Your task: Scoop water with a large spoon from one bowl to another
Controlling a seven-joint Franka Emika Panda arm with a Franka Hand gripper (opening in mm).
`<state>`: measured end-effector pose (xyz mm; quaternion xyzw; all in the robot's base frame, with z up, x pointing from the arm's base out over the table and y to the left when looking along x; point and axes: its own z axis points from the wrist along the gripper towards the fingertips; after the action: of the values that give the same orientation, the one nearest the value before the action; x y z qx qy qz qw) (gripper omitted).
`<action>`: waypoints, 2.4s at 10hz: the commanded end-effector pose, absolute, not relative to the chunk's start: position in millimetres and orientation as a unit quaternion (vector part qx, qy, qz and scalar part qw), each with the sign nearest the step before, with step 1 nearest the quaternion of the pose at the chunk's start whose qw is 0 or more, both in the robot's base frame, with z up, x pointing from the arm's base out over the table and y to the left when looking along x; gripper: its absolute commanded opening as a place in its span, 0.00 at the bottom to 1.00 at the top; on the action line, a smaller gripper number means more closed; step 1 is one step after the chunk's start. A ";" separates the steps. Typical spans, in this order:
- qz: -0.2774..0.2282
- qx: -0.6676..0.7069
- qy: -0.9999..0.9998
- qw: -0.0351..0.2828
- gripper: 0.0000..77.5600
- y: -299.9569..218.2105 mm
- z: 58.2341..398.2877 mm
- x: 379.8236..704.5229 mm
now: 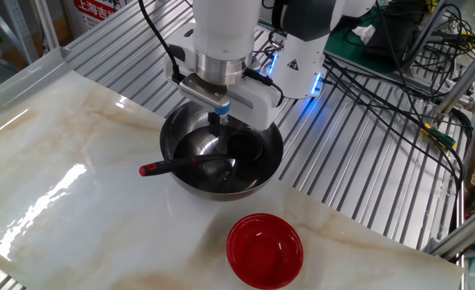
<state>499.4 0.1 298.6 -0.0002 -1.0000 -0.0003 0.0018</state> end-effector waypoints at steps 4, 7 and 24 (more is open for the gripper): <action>0.015 -0.132 -0.991 0.020 0.00 0.1 298.9 499.4; 0.006 -0.133 -0.991 0.018 0.00 -0.6 298.9 500.9; -0.022 -0.121 -0.992 0.010 0.00 -27.6 295.5 522.5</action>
<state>521.7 -27.2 294.1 -0.1218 -0.9923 -0.0216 0.0117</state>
